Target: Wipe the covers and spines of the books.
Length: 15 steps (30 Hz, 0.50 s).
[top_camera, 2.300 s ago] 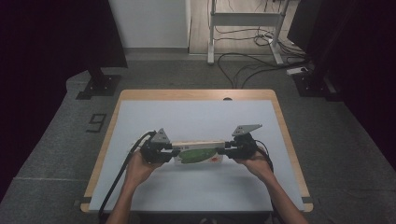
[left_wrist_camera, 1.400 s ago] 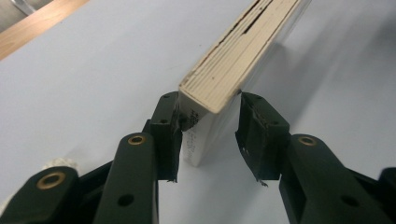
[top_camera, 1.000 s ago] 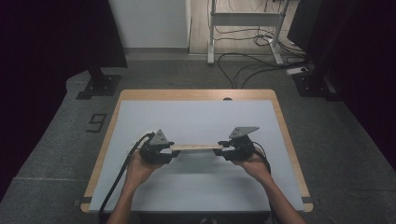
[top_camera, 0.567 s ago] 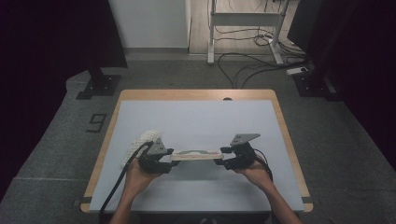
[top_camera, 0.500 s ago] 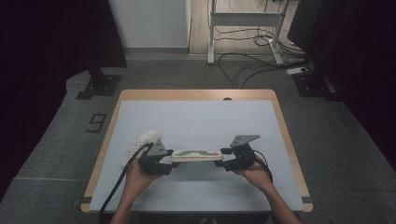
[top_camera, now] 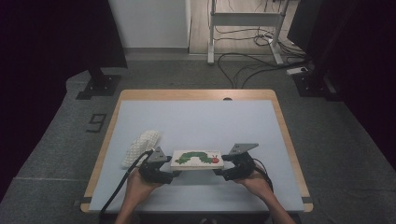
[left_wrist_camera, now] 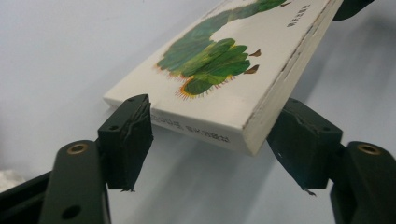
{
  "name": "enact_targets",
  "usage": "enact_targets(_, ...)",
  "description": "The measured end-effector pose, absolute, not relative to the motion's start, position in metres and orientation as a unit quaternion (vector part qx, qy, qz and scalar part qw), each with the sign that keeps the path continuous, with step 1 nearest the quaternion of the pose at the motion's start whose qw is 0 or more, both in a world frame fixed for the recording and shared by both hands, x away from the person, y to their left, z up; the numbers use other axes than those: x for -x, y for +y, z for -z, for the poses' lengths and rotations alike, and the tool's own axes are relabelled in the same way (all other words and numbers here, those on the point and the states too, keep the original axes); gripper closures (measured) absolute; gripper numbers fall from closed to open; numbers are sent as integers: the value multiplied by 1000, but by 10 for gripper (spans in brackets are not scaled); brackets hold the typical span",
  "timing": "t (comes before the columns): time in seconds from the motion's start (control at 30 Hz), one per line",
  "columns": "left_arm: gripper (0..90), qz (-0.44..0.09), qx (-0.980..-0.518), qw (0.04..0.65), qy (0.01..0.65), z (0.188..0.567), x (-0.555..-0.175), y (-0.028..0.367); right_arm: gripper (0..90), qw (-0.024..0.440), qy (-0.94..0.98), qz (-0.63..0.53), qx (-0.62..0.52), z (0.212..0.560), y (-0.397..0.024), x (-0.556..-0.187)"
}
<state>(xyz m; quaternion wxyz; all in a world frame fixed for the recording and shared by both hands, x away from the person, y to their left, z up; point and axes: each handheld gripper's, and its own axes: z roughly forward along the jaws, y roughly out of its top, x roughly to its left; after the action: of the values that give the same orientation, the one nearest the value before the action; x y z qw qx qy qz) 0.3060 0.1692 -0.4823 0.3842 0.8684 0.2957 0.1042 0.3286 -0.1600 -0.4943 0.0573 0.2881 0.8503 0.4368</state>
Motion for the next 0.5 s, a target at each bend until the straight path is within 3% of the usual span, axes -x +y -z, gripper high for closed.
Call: enact_targets(0.5, 259, -98, -867, 381, 306, 501, -291, 167, 262, 82, 860, -417, -281, 513, -158, -312)
